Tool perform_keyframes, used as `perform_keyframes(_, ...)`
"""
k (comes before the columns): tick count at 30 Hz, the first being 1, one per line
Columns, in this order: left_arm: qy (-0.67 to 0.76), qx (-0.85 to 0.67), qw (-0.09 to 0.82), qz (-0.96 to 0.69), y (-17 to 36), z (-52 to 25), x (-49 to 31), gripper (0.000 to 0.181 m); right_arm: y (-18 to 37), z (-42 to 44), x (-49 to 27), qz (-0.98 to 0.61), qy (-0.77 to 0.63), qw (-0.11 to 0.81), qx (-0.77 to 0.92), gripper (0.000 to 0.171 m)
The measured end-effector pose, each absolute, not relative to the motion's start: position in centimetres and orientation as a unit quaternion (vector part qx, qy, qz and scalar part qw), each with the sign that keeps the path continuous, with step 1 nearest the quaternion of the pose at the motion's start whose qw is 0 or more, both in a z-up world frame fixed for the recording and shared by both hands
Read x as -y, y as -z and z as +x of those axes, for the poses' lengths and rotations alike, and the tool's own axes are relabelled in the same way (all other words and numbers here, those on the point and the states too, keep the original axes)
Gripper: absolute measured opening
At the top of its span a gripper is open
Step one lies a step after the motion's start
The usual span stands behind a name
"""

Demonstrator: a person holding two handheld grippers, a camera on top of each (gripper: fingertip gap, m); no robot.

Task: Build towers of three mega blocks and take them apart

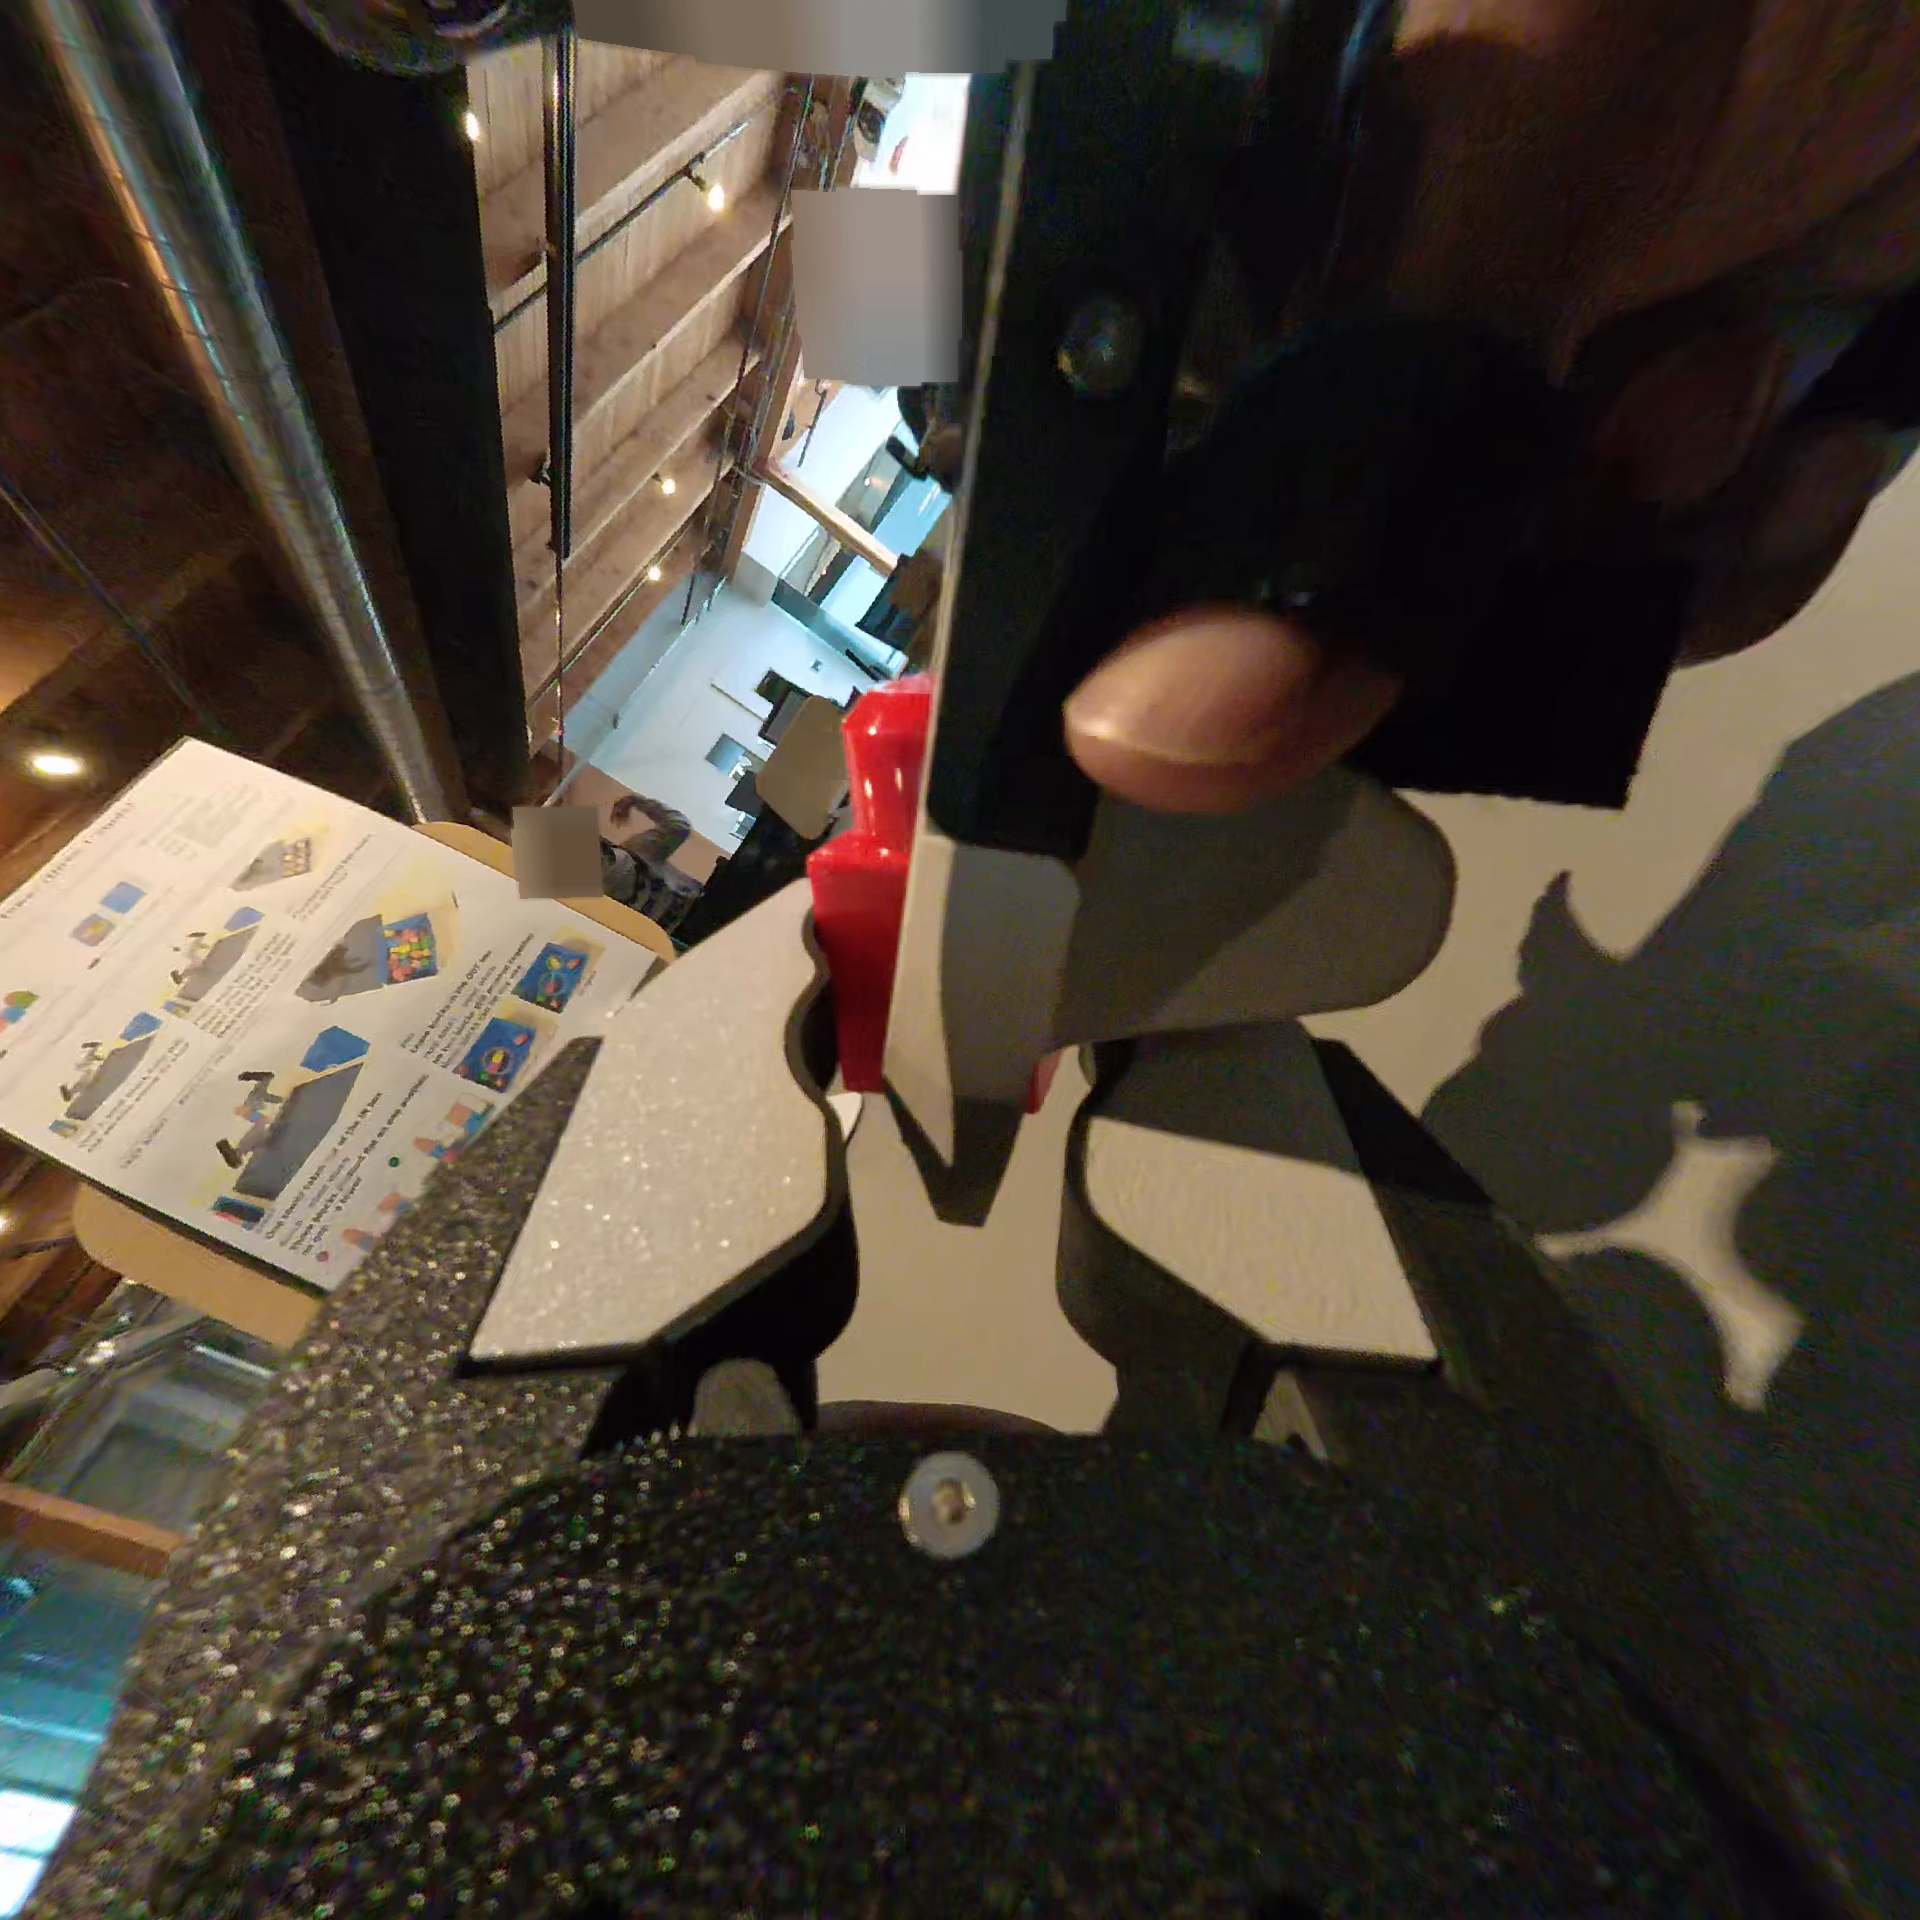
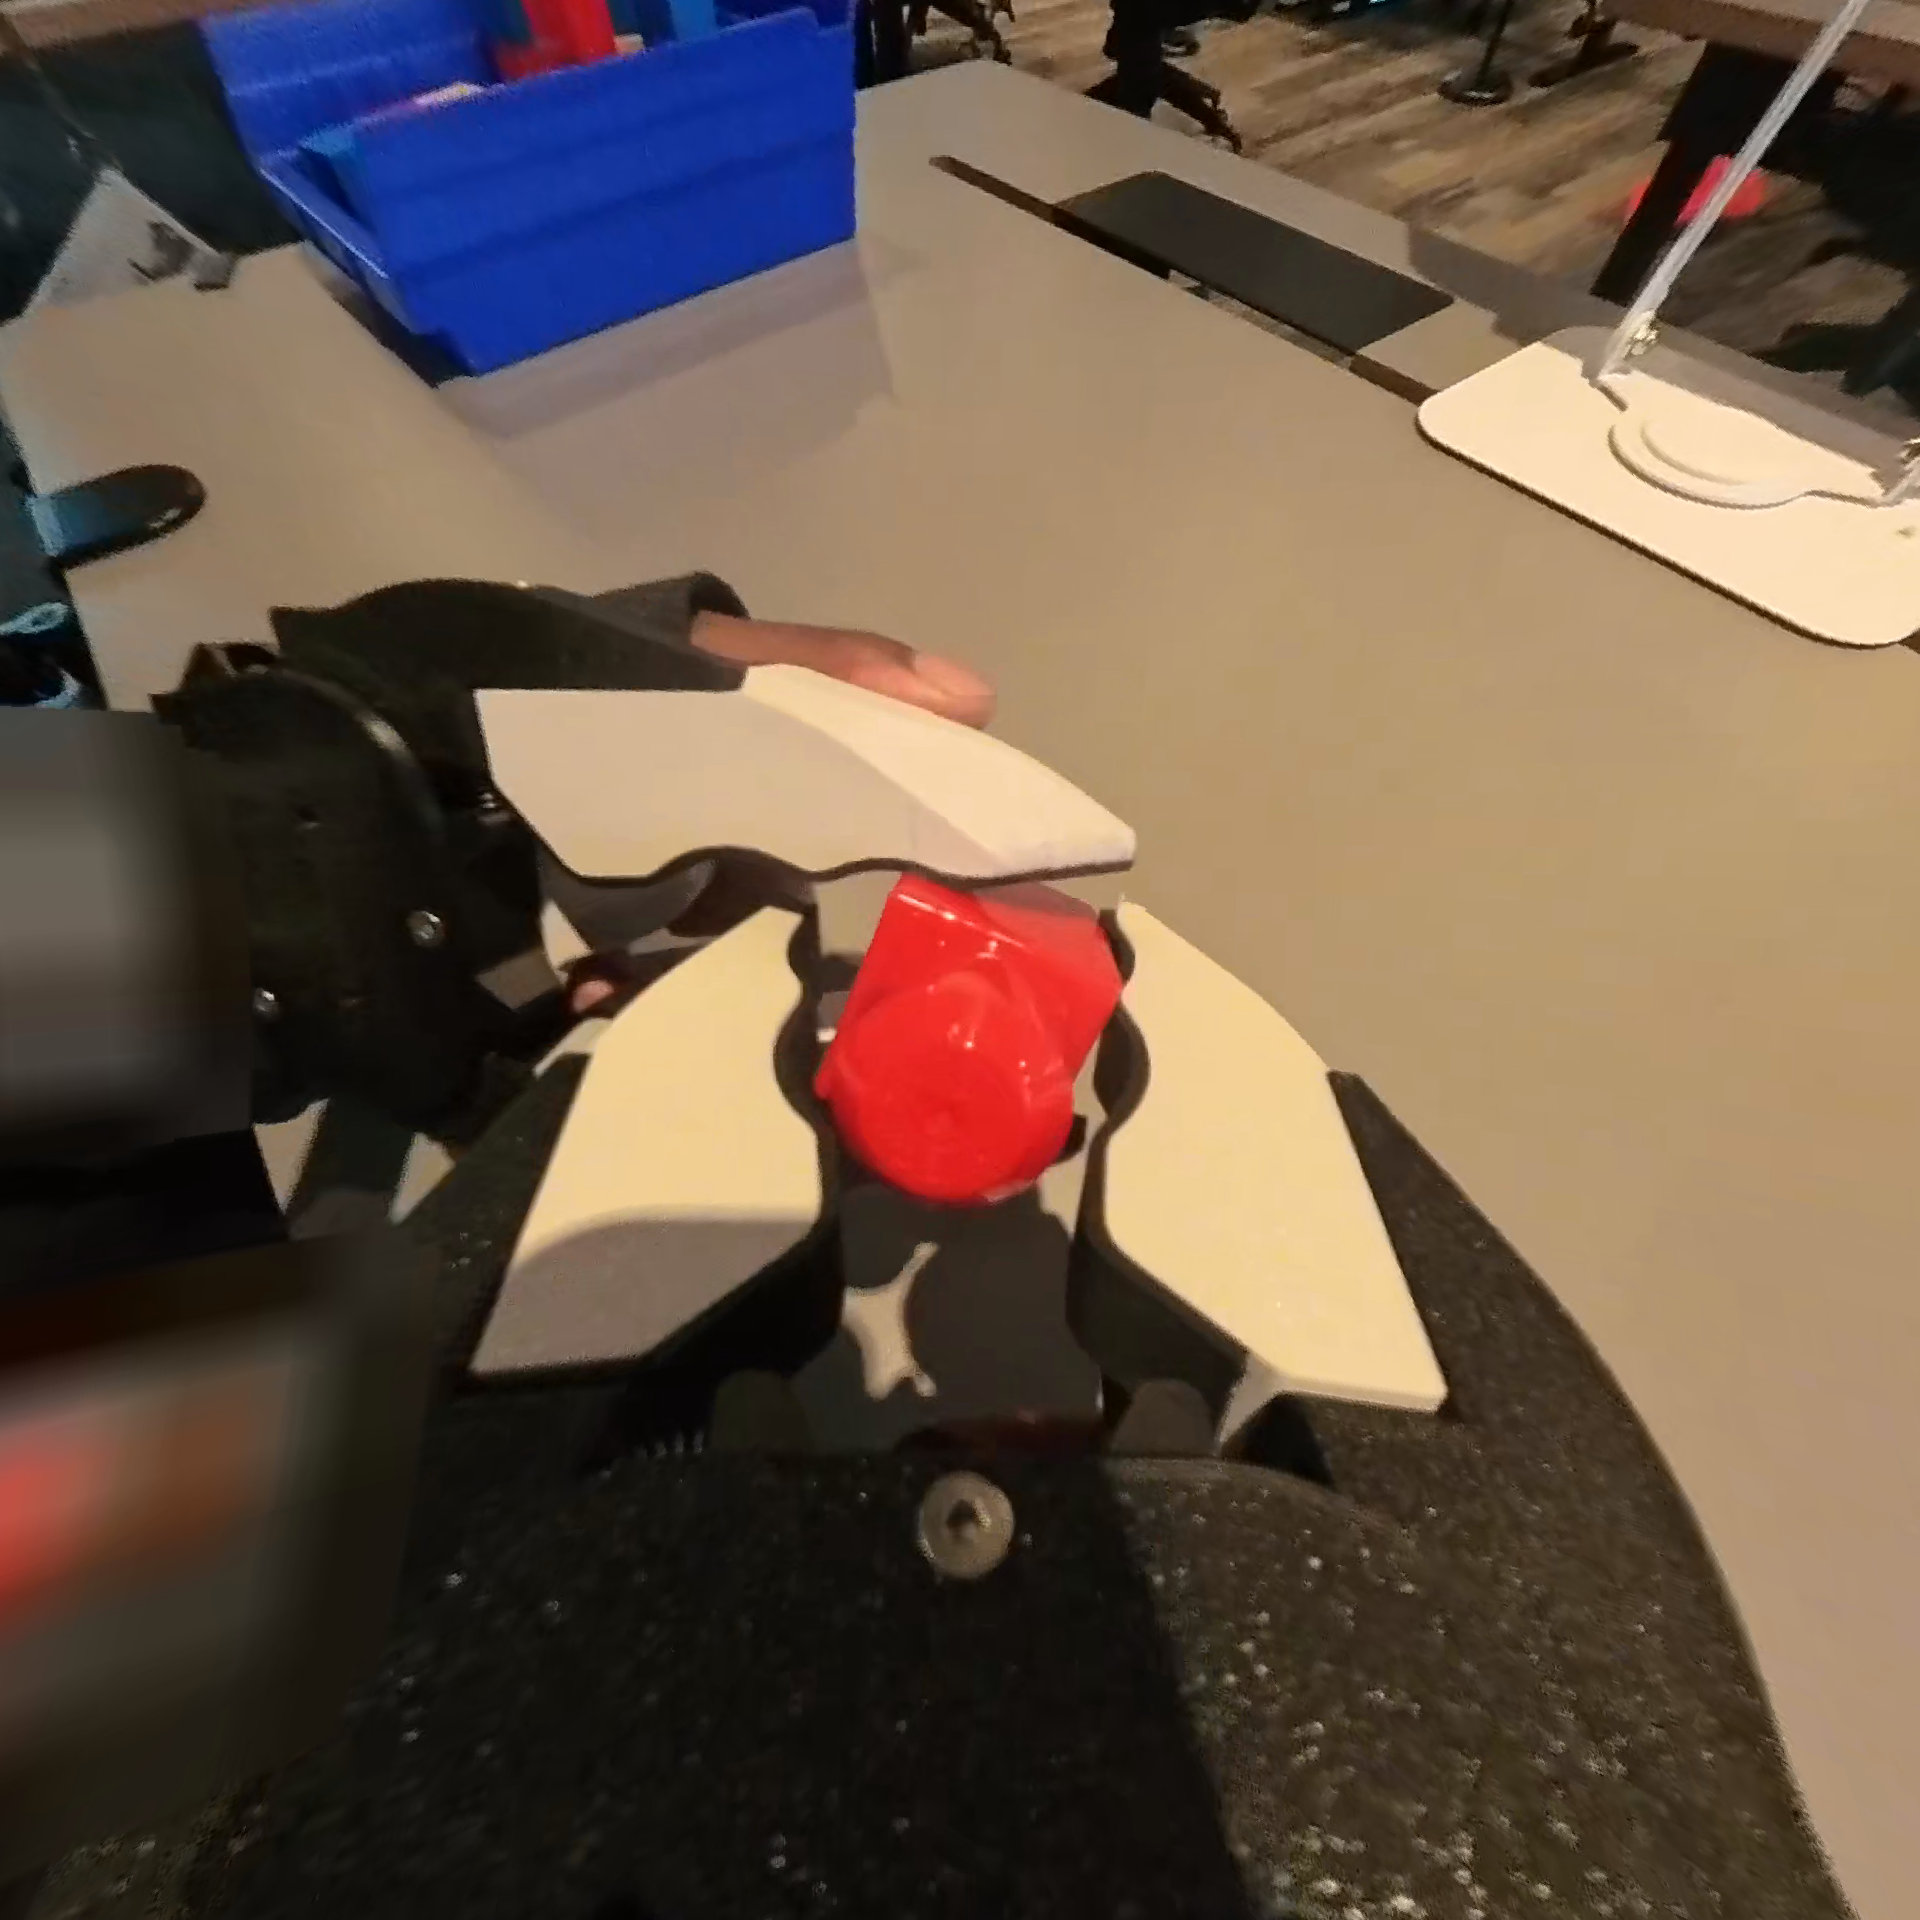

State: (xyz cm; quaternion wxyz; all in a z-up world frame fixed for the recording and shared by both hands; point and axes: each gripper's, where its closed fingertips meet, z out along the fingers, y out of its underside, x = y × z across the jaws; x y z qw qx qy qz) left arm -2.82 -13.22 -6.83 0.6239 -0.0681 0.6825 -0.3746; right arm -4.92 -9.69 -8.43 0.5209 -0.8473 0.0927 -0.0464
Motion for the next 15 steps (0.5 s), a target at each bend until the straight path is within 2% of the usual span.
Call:
perform_keyframes(5, 0.421, -0.667, 0.605, -0.115, 6.0, -2.8, 12.2, 0.042, 6.4, -0.6, 13.0, -0.833, 0.17, 0.511, -0.129, 0.05)
perform_keyframes(10, 0.432, -0.666, 0.588, -0.152, 6.1, -2.3, 11.3, 0.04, 1.1, 9.8, 27.0, -0.723, 0.344, 0.516, -0.305, 0.05)
perform_keyframes(12, 0.422, -0.675, 0.587, -0.146, 6.6, -2.2, 11.6, 0.039, 1.7, 13.4, 33.2, -0.674, 0.354, 0.522, -0.384, 0.051)
perform_keyframes(15, 0.408, -0.689, 0.585, -0.129, 7.3, -2.2, 12.5, 0.038, 5.7, 17.7, 39.4, -0.641, 0.336, 0.51, -0.464, 0.051)
